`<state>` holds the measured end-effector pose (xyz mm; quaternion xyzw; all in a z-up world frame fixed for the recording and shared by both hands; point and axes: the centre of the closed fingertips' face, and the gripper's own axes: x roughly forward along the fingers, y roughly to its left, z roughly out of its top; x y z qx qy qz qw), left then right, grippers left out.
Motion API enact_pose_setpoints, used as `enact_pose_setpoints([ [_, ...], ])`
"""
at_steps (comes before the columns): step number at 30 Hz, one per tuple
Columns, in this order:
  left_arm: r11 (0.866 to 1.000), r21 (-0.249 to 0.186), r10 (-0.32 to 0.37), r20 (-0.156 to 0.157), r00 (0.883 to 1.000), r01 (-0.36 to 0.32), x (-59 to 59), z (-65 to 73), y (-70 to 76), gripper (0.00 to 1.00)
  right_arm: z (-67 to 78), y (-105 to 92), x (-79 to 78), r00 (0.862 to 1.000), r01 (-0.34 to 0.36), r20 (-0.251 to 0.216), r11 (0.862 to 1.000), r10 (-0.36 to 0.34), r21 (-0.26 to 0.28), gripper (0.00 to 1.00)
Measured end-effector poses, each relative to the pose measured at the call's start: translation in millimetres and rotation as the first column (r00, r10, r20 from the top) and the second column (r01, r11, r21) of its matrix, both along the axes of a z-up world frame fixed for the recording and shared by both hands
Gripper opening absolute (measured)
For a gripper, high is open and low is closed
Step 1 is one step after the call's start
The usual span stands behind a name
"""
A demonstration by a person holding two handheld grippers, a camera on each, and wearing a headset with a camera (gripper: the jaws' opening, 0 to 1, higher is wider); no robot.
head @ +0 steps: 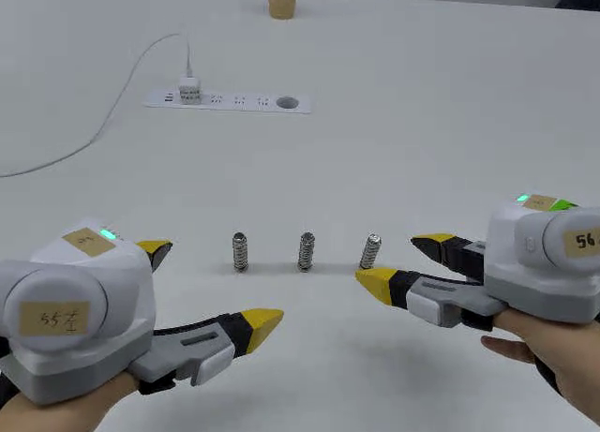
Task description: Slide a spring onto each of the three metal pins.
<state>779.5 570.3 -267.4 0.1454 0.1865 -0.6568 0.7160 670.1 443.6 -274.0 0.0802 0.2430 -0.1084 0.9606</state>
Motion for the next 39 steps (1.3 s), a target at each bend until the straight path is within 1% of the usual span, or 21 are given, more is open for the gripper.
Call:
enact_pose_setpoints([
  [3,1.0,0.006,0.001,0.0,1.0,-0.001,1.2,2.7,4.9,0.85,7.0,4.7,-4.0,1.0,-0.005,0.008,1.0,0.005,0.011,0.61],
  [8,1.0,0.005,0.007,0.0,1.0,-0.007,2.7,5.8,11.0,0.87,15.7,11.8,-10.0,1.0,-0.012,0.015,1.0,0.011,0.016,0.65],
  [12,1.0,0.006,0.008,-0.005,1.0,-0.008,1.9,7.6,16.1,0.89,20.6,16.7,-13.6,1.0,-0.011,0.025,1.0,0.011,0.027,0.69],
  [14,1.0,0.008,0.011,-0.009,1.0,-0.011,0.9,7.9,19.7,0.9,21.9,19.7,-15.6,1.0,-0.012,0.026,1.0,0.012,0.021,0.72],
  [17,1.0,0.017,0.011,-0.012,1.0,-0.011,-1.3,6.5,25.3,0.91,22.9,24.2,-18.5,1.0,-0.009,0.028,1.0,0.008,0.023,0.74],
  [21,1.0,0.024,0.012,-0.015,1.0,-0.012,-2.8,6.1,31.7,0.92,25.4,31.0,-22.1,0.999,-0.007,0.042,1.0,0.006,0.028,0.77],
  [25,1.0,0.016,0.016,-0.017,1.0,-0.016,-2.4,7.8,34.5,0.94,27.7,36.7,-26.7,0.999,-0.002,0.05,0.999,0.0,0.034,0.8],
  [28,1.0,0.027,0.015,-0.029,0.999,-0.014,-3.4,7.4,36.5,0.94,26.2,41.3,-29.7,0.999,-0.004,0.047,0.999,0.002,0.037,0.82],
  [30,0.999,0.03,0.012,-0.027,1.0,-0.011,-3.3,6.7,36.9,0.95,24.8,43.0,-31.6,0.999,-0.004,0.039,0.999,0.002,0.035,0.83],
  [32,1.0,0.02,0.009,-0.018,1.0,-0.009,-3.5,8.6,36.7,0.95,23.9,45.0,-33.6,0.999,-0.007,0.033,1.0,0.006,0.03,0.85],
  [39,1.0,0.013,0.009,-0.016,1.0,-0.009,-4.7,10.0,38.3,0.99,25.0,50.3,-38.2,0.999,0.003,0.042,1.0,-0.004,0.027,0.88],
])
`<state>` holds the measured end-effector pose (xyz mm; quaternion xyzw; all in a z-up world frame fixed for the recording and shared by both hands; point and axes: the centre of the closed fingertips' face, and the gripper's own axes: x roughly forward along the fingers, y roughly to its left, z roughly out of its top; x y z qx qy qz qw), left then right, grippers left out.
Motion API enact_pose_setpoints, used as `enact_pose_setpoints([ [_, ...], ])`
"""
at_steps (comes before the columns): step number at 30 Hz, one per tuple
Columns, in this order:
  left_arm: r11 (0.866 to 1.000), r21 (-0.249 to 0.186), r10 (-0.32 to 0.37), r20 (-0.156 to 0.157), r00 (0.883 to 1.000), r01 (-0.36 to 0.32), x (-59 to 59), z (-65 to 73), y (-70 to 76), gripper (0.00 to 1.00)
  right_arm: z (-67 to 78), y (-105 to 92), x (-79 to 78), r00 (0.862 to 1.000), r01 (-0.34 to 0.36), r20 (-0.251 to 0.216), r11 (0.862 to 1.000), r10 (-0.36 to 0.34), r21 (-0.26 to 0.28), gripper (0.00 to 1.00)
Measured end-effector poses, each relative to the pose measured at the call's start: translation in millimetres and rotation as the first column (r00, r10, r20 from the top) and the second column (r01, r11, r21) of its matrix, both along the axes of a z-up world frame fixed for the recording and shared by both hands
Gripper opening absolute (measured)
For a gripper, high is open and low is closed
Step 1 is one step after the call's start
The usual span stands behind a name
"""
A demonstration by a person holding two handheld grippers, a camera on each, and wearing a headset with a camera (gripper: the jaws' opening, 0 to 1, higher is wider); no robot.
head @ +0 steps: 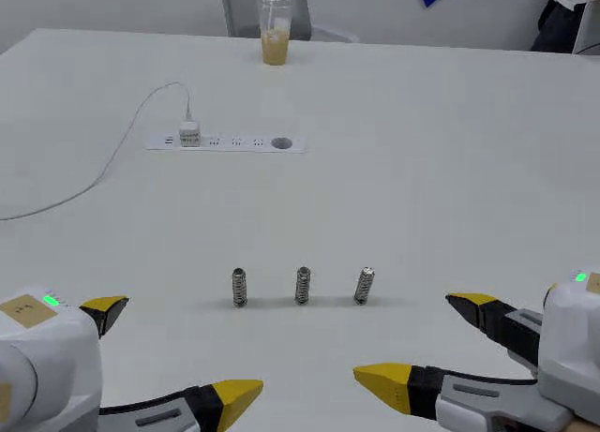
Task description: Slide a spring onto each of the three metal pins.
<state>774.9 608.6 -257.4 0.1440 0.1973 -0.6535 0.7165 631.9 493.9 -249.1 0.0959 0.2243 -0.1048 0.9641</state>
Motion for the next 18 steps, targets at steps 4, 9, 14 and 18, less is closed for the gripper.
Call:
enact_pose_setpoints([
  [4,1.0,0.008,-0.007,0.02,1.0,0.007,-1.4,0.5,1.2,1.0,1.6,2.5,-3.7,1.0,0.007,0.013,1.0,-0.007,-0.011,0.88],
  [9,1.0,-0.009,-0.001,0.024,1.0,0.001,-2.0,3.3,-0.4,1.0,3.2,3.0,-5.9,1.0,0.011,0.023,1.0,-0.011,-0.007,0.88],
  [14,1.0,0.0,-0.005,0.023,1.0,0.005,-4.3,1.9,0.1,1.0,2.7,2.2,-7.0,1.0,0.015,0.018,1.0,-0.014,-0.013,0.88],
  [18,1.0,-0.002,-0.002,0.023,1.0,0.002,-5.3,2.0,0.8,1.0,1.5,1.4,-7.5,1.0,0.022,0.018,1.0,-0.022,-0.006,0.88],
])
